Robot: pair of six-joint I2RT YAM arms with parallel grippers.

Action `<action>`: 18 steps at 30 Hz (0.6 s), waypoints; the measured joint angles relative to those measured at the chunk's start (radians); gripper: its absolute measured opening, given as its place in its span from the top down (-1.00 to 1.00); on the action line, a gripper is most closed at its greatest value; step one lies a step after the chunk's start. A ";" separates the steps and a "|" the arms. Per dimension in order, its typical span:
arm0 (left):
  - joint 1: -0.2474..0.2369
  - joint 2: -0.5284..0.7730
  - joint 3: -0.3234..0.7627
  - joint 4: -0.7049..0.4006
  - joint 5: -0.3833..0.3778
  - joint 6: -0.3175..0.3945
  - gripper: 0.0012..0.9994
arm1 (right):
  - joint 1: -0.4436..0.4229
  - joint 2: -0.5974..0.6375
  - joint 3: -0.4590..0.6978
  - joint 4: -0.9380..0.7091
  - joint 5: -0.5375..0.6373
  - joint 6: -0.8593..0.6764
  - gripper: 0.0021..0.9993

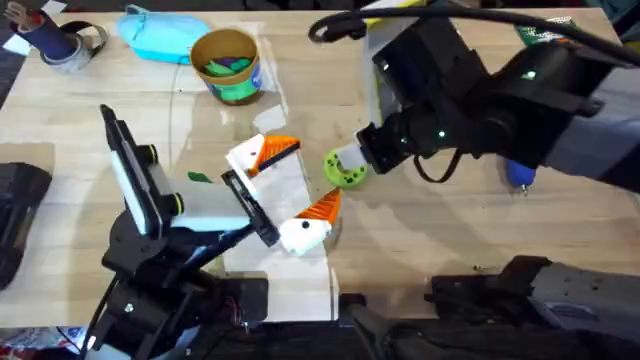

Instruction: Pick up the gripper from the table and insert it into the empty holder that is missing its gripper. Then pick up a screw, insert it into the mounting hole, and use the screwdriver to tighten it. Finally, clean up the table by picking up the vegetable and placing it into the bucket.

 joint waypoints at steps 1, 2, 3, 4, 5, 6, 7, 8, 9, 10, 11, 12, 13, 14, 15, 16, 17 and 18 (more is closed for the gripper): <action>0.000 0.000 0.000 0.000 0.000 0.000 -0.99 | -0.002 0.008 0.000 -0.007 -0.008 0.000 -0.03; 0.000 0.000 0.000 0.000 0.000 0.000 -0.99 | -0.003 0.021 0.000 -0.010 -0.021 0.001 -0.03; 0.000 0.000 0.000 0.000 0.000 0.000 -0.99 | -0.003 0.035 0.000 -0.011 -0.038 0.003 -0.03; 0.000 0.000 0.000 0.000 0.000 0.000 -0.99 | -0.003 0.052 0.000 -0.012 -0.055 0.004 -0.03; 0.000 0.000 0.000 0.000 0.000 0.000 -0.99 | -0.003 0.069 0.000 -0.012 -0.070 0.005 -0.03; 0.000 0.000 0.000 0.000 0.000 0.000 -0.99 | -0.003 0.087 0.000 -0.013 -0.084 0.009 -0.03; 0.000 0.000 0.000 0.000 0.000 0.000 -0.99 | -0.003 0.106 0.000 -0.014 -0.095 0.015 -0.03; 0.000 0.000 0.000 0.000 0.000 0.000 -0.99 | -0.003 0.123 0.000 -0.014 -0.104 0.024 -0.03; 0.000 0.000 0.000 0.000 0.000 0.000 -0.99 | -0.003 0.140 0.000 -0.013 -0.111 0.033 -0.03; 0.000 0.000 0.000 0.000 0.000 0.000 -0.99 | -0.003 0.156 0.000 -0.014 -0.116 0.042 -0.03; 0.000 0.000 0.000 0.000 0.000 0.000 -0.99 | -0.003 0.169 0.000 -0.014 -0.122 0.049 -0.02; 0.000 0.000 0.000 0.000 0.000 0.000 -0.99 | -0.003 0.179 0.000 -0.014 -0.126 0.054 0.01; 0.000 0.000 0.000 0.000 0.000 0.000 -0.99 | -0.003 0.189 0.000 -0.014 -0.130 0.059 0.05; 0.000 0.000 0.000 0.000 0.000 0.000 -0.99 | -0.004 0.198 0.000 -0.015 -0.134 0.065 0.13; 0.000 0.000 0.000 0.000 0.000 0.000 -0.99 | -0.004 0.206 0.000 -0.016 -0.138 0.070 0.25; 0.000 0.000 0.000 0.000 0.000 0.000 -0.99 | -0.003 0.213 0.000 -0.017 -0.142 0.074 0.33; 0.000 0.000 0.000 0.000 0.000 0.000 -0.99 | -0.003 0.220 0.000 -0.020 -0.145 0.079 0.46; 0.000 0.000 0.000 0.000 0.000 0.000 -0.99 | -0.003 0.226 0.000 -0.026 -0.149 0.084 0.60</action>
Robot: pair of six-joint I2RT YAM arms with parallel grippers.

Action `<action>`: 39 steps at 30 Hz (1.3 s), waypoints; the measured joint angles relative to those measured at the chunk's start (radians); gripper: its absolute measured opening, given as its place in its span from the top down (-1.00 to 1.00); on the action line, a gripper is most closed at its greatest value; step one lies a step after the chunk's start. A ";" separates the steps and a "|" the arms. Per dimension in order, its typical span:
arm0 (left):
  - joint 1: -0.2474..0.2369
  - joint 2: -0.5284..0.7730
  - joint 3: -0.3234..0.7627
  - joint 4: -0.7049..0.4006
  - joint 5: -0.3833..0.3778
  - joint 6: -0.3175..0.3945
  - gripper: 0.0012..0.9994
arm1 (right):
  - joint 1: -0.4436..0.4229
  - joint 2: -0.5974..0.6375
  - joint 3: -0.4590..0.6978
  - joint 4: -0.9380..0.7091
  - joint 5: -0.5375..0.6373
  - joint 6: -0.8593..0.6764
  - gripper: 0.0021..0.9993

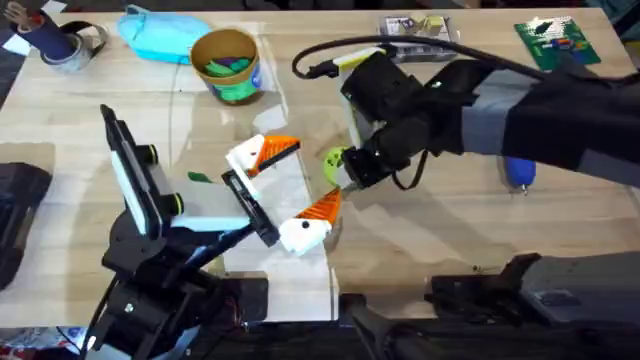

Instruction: Pick up the gripper from the table and insert it into the empty holder that is missing its gripper. Then pick up a screw, insert it into the mounting hole, and use the screwdriver to tighten it. Finally, clean up the table by picking up the vegetable and placing it into the bucket.

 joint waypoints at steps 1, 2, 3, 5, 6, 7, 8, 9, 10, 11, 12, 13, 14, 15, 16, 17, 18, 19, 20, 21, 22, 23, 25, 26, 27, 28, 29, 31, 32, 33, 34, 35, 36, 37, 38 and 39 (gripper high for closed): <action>0.000 0.000 0.000 0.000 0.000 0.000 -0.99 | 0.000 0.004 0.000 -0.006 -0.004 0.002 0.69; 0.000 0.000 0.000 0.000 0.000 0.000 -0.99 | 0.000 0.006 0.000 -0.011 -0.006 0.005 0.73; 0.000 0.000 0.000 0.000 0.000 0.000 -0.99 | 0.000 0.006 0.001 -0.017 -0.007 0.006 0.74; 0.000 0.000 0.000 0.000 0.000 0.000 -0.99 | 0.000 0.006 0.001 -0.036 -0.011 0.008 0.75; 0.000 0.000 0.000 0.000 0.000 0.000 -0.99 | 0.000 0.006 0.001 -0.041 -0.013 0.008 0.74; 0.000 0.000 0.000 0.000 0.000 0.000 -0.99 | 0.000 0.006 0.001 -0.043 -0.013 0.008 0.73; 0.000 0.000 0.000 0.000 0.000 0.000 -0.99 | 0.000 0.006 0.001 -0.043 -0.013 0.008 0.71; 0.000 0.000 0.000 0.000 0.000 0.000 -0.99 | 0.000 0.006 0.001 -0.042 -0.013 0.008 0.70; 0.000 0.000 0.000 0.000 0.000 0.000 -0.99 | 0.000 0.006 0.001 -0.041 -0.014 0.009 0.69; 0.000 0.000 0.000 0.000 0.000 0.000 -0.99 | 0.000 0.006 0.001 -0.041 -0.015 0.008 0.68; 0.000 0.000 0.000 0.000 0.000 0.000 -0.99 | 0.000 0.006 0.001 -0.041 -0.016 0.009 0.67; 0.000 0.000 0.000 0.000 0.000 0.000 -0.99 | 0.000 0.006 0.001 -0.041 -0.017 0.009 0.66; 0.000 0.000 0.000 0.000 0.000 0.000 -0.99 | 0.000 0.006 0.001 -0.041 -0.017 0.009 0.66; 0.000 0.000 0.000 0.000 0.000 0.000 -0.99 | 0.000 0.006 0.001 -0.041 -0.018 0.009 0.64; 0.000 0.000 0.000 0.000 0.000 0.000 -0.99 | 0.000 0.006 0.001 -0.040 -0.020 0.009 0.63; 0.000 0.000 0.000 0.000 0.000 0.000 -0.99 | 0.000 0.006 0.001 -0.039 -0.020 0.009 0.63; 0.000 0.000 0.000 0.000 0.000 0.000 -0.99 | 0.000 0.006 0.001 -0.038 -0.020 0.009 0.62; 0.000 0.000 0.000 0.000 0.000 0.000 -0.99 | 0.000 0.006 0.001 -0.037 -0.020 0.009 0.62; 0.000 0.000 0.000 0.000 0.000 0.000 -0.99 | 0.000 0.006 0.001 -0.034 -0.020 0.009 0.61; 0.000 0.000 0.000 0.000 0.000 0.000 -0.99 | 0.000 0.006 0.001 -0.031 -0.020 0.009 0.61; 0.000 0.000 0.000 0.000 0.000 0.000 -0.99 | 0.000 0.006 0.001 -0.027 -0.020 0.009 0.61; 0.000 0.000 0.000 0.000 0.000 0.000 -0.99 | 0.000 0.007 0.001 -0.023 -0.020 0.011 0.61; 0.000 0.000 0.000 0.000 0.000 0.000 -0.99 | 0.000 0.009 0.001 -0.021 -0.020 0.012 0.61; 0.000 0.000 0.000 0.000 0.000 0.000 -0.99 | 0.000 0.009 0.001 -0.021 -0.020 0.012 0.62; 0.000 0.000 0.000 0.000 0.000 0.000 -0.99 | 0.000 0.010 0.001 -0.021 -0.020 0.012 0.62; 0.000 0.000 0.000 0.000 0.000 0.000 -0.99 | 0.000 0.011 0.001 -0.020 -0.020 0.012 0.62; 0.000 0.000 0.000 0.000 0.000 0.000 -0.99 | 0.000 0.011 0.001 -0.020 -0.020 0.012 0.62; 0.000 0.000 0.000 0.000 0.000 0.000 -0.99 | 0.000 0.011 0.001 -0.018 -0.020 0.016 0.66; 0.000 0.000 0.000 0.000 0.000 0.000 -0.99 | 0.000 0.012 0.001 -0.016 -0.020 0.019 0.67; 0.000 0.000 0.000 0.000 0.000 0.000 -0.99 | 0.000 0.013 0.002 -0.013 -0.020 0.025 0.66; 0.000 0.000 0.000 0.000 0.000 0.000 -0.99 | 0.000 0.014 0.002 -0.010 -0.020 0.031 0.63; 0.000 0.000 0.000 0.000 0.000 0.000 -0.99 | 0.000 0.015 0.002 -0.006 -0.020 0.034 0.61; 0.000 0.000 0.000 0.000 0.000 0.000 -0.99 | 0.000 0.015 0.003 -0.001 -0.020 0.037 0.61; 0.000 0.000 0.000 0.000 0.000 0.000 -0.99 | 0.000 0.016 0.003 0.004 -0.020 0.040 0.61; 0.000 0.000 0.000 0.000 0.000 0.000 -0.99 | 0.000 0.017 0.003 0.008 -0.020 0.045 0.62; 0.000 0.000 0.000 0.000 0.000 0.000 -0.99 | 0.000 0.018 0.003 0.011 -0.020 0.051 0.64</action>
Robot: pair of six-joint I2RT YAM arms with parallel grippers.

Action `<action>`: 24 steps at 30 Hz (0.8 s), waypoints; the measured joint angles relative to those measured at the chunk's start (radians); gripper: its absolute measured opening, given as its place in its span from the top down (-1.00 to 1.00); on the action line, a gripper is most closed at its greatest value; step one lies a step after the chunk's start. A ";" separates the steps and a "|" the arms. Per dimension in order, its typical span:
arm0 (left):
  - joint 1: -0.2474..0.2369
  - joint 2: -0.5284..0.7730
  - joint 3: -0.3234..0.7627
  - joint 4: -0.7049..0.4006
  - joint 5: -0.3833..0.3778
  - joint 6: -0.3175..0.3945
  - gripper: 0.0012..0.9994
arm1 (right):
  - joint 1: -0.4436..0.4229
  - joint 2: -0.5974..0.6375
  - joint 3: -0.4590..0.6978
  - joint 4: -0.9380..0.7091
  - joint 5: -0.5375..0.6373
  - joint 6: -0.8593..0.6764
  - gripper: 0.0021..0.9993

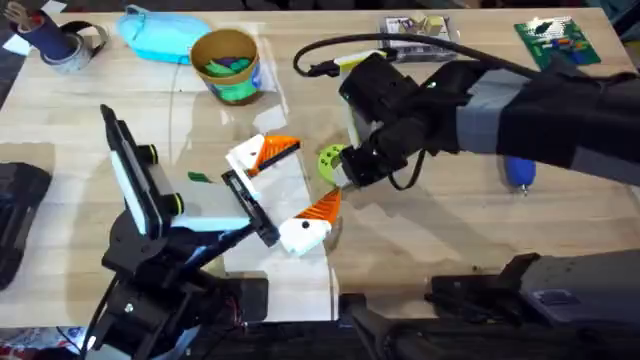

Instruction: Pick up the gripper from the table and insert it into the empty holder that is missing its gripper. Then pick up a screw, insert it into the mounting hole, and use the screwdriver to tighten it. Finally, clean up the table by picking up the vegetable and placing it into the bucket.

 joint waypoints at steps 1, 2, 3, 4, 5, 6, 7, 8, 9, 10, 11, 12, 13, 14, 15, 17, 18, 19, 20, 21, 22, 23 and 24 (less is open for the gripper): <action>0.000 0.000 0.000 0.000 0.000 0.000 -0.99 | 0.000 0.001 0.000 0.001 0.000 0.008 0.65; 0.000 0.000 0.000 0.000 0.000 0.000 -0.99 | 0.000 0.001 0.000 0.001 0.000 0.014 0.66; 0.000 0.000 0.000 0.000 0.000 0.000 -0.99 | 0.000 0.001 0.000 0.001 0.000 0.019 0.66; 0.000 0.000 0.000 0.000 0.000 0.000 -0.99 | 0.000 0.001 0.000 0.001 0.000 0.023 0.67; 0.000 0.000 0.000 0.000 0.000 0.000 -0.99 | 0.000 0.001 0.000 0.001 -0.001 0.026 0.67; 0.000 0.000 0.000 0.000 0.000 0.000 -0.99 | 0.000 0.001 0.000 0.001 -0.001 0.030 0.67; 0.000 0.000 0.000 0.000 0.000 0.000 -0.99 | 0.000 0.001 0.000 0.001 -0.003 0.033 0.68; 0.000 0.000 0.000 0.000 0.000 0.000 -0.99 | -0.001 0.001 0.002 0.001 -0.005 0.035 0.69; 0.000 0.000 0.000 0.000 0.000 0.000 -0.99 | -0.001 0.001 0.003 0.001 -0.006 0.036 0.68; 0.000 0.000 0.000 0.000 0.000 0.000 -0.99 | -0.001 0.002 0.004 0.000 -0.008 0.037 0.67; 0.000 0.000 0.000 0.000 0.000 0.000 -0.99 | -0.001 0.003 0.007 -0.001 -0.010 0.039 0.61; 0.000 0.000 0.000 0.000 0.000 0.000 -0.99 | -0.001 0.004 0.012 -0.001 -0.012 0.040 0.58; 0.000 0.000 0.000 0.000 0.000 0.000 -0.99 | -0.001 0.005 0.016 0.000 -0.012 0.040 0.56; 0.000 0.000 0.000 0.000 0.000 0.000 -0.99 | -0.001 0.005 0.020 0.000 -0.012 0.040 0.54; 0.000 0.000 0.000 0.000 0.000 0.000 -0.99 | -0.001 0.006 0.024 0.000 -0.012 0.040 0.54; 0.000 0.000 0.000 0.000 0.000 0.000 -0.99 | -0.001 0.006 0.027 0.000 -0.012 0.040 0.53; 0.000 0.000 0.000 0.000 0.000 0.000 -0.99 | -0.001 0.006 0.028 0.000 -0.012 0.040 0.52; 0.000 0.000 0.000 0.000 0.000 0.000 -0.99 | -0.001 0.006 0.028 0.000 -0.012 0.040 0.51; 0.000 0.000 0.000 0.000 0.000 0.000 -0.99 | -0.001 0.006 0.028 0.000 -0.012 0.040 0.50; 0.000 0.000 0.000 0.000 0.000 0.000 -0.99 | -0.001 0.006 0.028 0.000 -0.012 0.040 0.49; 0.000 0.000 0.000 0.000 0.000 0.000 -0.99 | -0.001 0.006 0.028 0.000 -0.012 0.040 0.47; 0.000 0.000 0.000 0.000 0.000 0.000 -0.99 | -0.001 0.006 0.028 0.000 -0.012 0.041 0.46; 0.000 0.000 0.000 0.000 0.000 0.000 -0.99 | -0.001 0.006 0.028 0.000 -0.011 0.041 0.44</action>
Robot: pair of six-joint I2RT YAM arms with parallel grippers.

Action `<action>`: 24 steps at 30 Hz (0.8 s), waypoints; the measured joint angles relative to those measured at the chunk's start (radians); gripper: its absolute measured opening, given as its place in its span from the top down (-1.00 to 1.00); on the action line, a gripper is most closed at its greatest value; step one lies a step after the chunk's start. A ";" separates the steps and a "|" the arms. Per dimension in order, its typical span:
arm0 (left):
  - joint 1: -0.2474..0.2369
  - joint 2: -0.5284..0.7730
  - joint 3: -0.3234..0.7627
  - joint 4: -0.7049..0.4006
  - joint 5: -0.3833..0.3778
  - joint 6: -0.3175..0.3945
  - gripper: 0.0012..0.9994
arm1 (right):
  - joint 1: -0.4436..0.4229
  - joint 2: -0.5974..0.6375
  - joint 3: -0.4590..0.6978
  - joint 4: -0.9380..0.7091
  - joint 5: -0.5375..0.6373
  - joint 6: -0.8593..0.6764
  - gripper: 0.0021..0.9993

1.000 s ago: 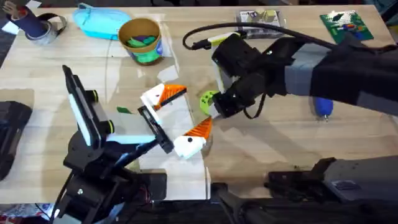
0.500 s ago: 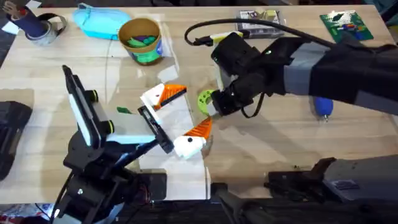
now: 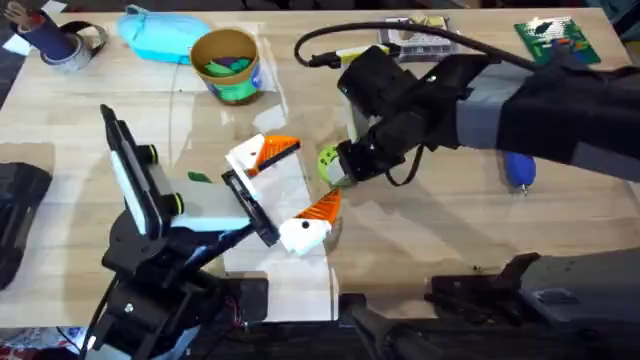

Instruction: Pick up the gripper from the table and insert it into the empty holder that is missing its gripper. Then pick up a screw, insert it into the mounting hole, and use the screwdriver to tighten it. Finally, clean up the table by picking up the vegetable and placing it into the bucket.

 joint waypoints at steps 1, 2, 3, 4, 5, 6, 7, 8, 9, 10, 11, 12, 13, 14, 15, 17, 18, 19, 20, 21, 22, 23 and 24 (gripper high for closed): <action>0.000 0.000 0.000 0.000 0.000 0.000 -0.99 | 0.000 0.000 0.000 0.000 0.001 0.000 0.43; 0.000 0.000 0.000 0.000 0.000 0.000 -0.99 | 0.000 0.000 0.000 0.000 0.004 0.000 0.42; 0.000 0.000 0.000 0.000 0.000 0.000 -0.99 | 0.000 0.000 0.000 0.000 0.005 0.000 0.42; 0.000 0.000 0.000 0.000 0.000 0.000 -0.99 | 0.000 0.001 0.000 0.000 0.009 0.000 0.43; 0.000 0.000 0.000 0.000 0.000 0.000 -0.99 | 0.000 0.002 0.000 0.001 0.012 0.000 0.46; 0.000 0.000 0.000 0.000 0.000 0.000 -0.99 | 0.000 0.007 0.001 0.001 0.012 0.000 0.52; 0.000 0.000 0.000 0.000 0.000 0.000 -0.99 | 0.000 0.015 0.003 0.001 0.012 0.002 0.57; 0.000 0.000 0.000 0.000 0.000 0.000 -0.99 | 0.000 0.024 0.005 0.000 0.013 0.002 0.61; 0.000 0.000 0.000 0.000 0.000 0.000 -0.99 | -0.001 0.032 0.011 0.000 0.014 0.002 0.67; 0.000 0.000 0.000 0.000 0.000 0.000 -0.99 | -0.002 0.038 0.017 0.000 0.014 0.003 0.69; 0.000 0.000 0.000 0.000 0.000 0.000 -0.99 | -0.001 0.042 0.021 0.000 0.014 0.003 0.72; 0.000 0.000 0.000 0.000 0.000 0.000 -0.99 | -0.001 0.046 0.023 0.000 0.014 0.003 0.74; 0.000 0.000 0.000 0.000 0.000 0.000 -0.99 | -0.001 0.049 0.025 0.000 0.014 0.003 0.77; 0.000 0.000 0.000 0.000 0.000 0.000 -0.99 | -0.001 0.050 0.026 0.001 0.013 0.003 0.83; 0.000 0.000 0.000 0.000 0.000 0.000 -0.99 | -0.001 0.051 0.026 0.004 0.011 0.004 0.95; 0.000 0.000 0.000 0.000 0.000 0.000 -0.99 | -0.001 0.053 0.027 0.008 0.011 0.006 0.99; 0.000 0.000 0.000 0.000 0.000 0.000 -0.99 | -0.001 0.053 0.027 0.008 0.011 0.006 0.99; 0.000 0.000 0.000 0.000 0.000 0.000 -0.99 | -0.001 0.052 0.027 0.008 0.011 0.007 0.99; 0.000 0.000 0.000 0.000 0.000 0.000 -0.99 | -0.001 0.053 0.027 0.007 0.012 0.007 0.99; 0.000 0.000 0.000 0.000 0.000 0.000 -0.99 | 0.000 0.053 0.027 0.008 0.015 0.007 0.99; 0.000 0.000 0.000 0.000 0.000 0.000 -0.99 | 0.000 0.052 0.027 0.008 0.020 0.008 0.99; 0.000 0.000 0.000 0.000 0.000 0.000 -0.99 | 0.002 0.053 0.027 0.008 0.028 0.010 0.99; 0.000 0.000 0.000 0.000 0.000 0.000 -0.99 | 0.006 0.053 0.027 0.008 0.037 0.015 0.99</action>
